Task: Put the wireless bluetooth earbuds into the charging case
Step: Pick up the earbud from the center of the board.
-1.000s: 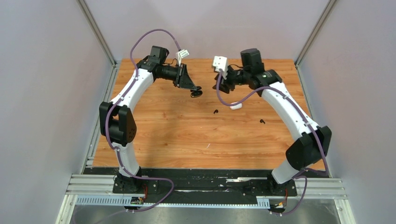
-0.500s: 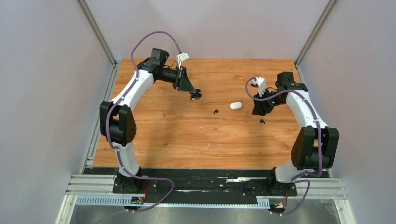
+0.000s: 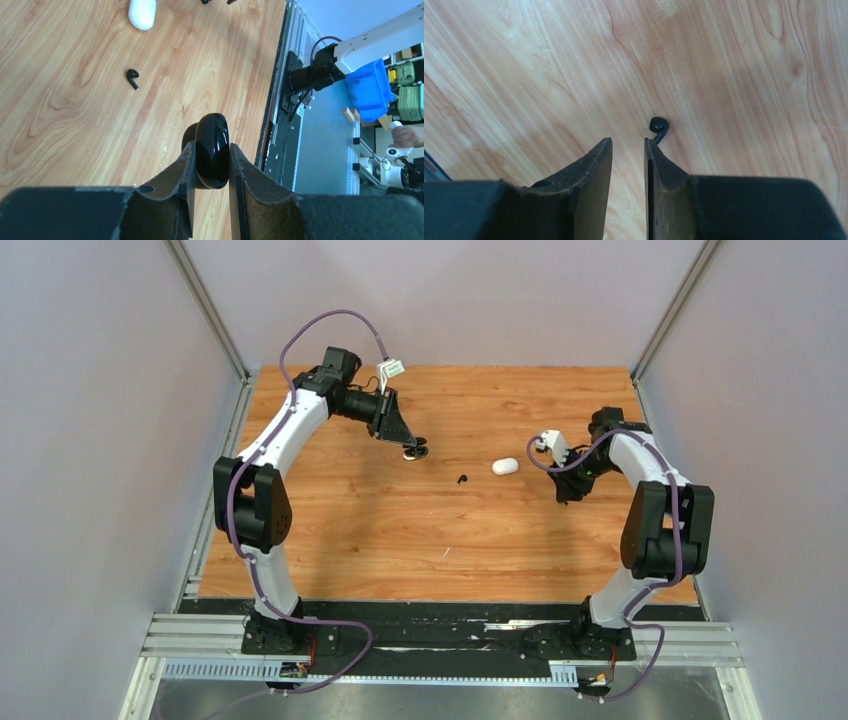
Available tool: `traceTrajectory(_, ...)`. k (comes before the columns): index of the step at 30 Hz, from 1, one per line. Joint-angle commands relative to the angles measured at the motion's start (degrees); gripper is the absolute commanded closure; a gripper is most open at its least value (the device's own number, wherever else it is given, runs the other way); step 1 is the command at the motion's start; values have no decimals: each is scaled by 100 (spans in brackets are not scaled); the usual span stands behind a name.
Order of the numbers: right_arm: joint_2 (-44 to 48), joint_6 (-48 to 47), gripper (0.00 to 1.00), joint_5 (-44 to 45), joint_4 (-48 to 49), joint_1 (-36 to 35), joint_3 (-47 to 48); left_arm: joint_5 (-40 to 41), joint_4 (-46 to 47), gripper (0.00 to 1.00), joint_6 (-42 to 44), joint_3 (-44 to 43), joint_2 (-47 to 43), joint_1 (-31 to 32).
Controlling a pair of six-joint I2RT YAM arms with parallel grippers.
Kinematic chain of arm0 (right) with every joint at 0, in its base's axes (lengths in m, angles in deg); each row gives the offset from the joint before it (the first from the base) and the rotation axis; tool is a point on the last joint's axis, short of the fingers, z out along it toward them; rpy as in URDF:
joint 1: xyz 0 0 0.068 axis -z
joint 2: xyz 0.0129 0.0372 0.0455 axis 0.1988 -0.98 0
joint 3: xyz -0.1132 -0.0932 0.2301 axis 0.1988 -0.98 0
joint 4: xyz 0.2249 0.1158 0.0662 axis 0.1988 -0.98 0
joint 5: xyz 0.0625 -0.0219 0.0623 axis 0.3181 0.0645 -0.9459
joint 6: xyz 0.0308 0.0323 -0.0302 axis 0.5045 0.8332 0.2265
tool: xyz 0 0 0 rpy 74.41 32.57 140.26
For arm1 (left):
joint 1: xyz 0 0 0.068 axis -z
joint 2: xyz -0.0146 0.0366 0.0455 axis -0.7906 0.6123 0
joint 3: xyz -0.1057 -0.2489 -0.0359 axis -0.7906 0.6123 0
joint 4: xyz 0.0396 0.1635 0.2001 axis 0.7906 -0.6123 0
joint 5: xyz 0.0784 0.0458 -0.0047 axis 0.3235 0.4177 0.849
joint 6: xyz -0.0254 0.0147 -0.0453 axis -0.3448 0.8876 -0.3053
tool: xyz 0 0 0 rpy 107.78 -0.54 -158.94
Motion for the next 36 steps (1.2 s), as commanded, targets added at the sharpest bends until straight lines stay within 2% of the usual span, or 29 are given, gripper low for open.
traceTrajectory(1, -267, -1346, 73, 150, 195, 26, 114, -74, -341, 100, 444, -31, -51, -39)
traceTrajectory(7, -706, -1831, 77, 317, 219, 22, 400, 6, -402, 100, 491, 53, -164, -51)
traceTrajectory(16, -789, -1888, 75, 344, 227, 0, 383, 87, -328, 100, 432, 123, -227, -48)
traceTrajectory(24, -876, -1325, 74, 122, 215, -104, 693, 78, -365, 100, 434, 65, -171, -48)
traceTrajectory(32, -791, 84, 74, -1192, 537, -738, 1357, 107, -385, 100, 452, 31, -124, -61)
traceTrajectory(36, -953, 515, 74, -1327, 723, -1002, 1637, 131, -442, 100, 477, -12, -124, -78)
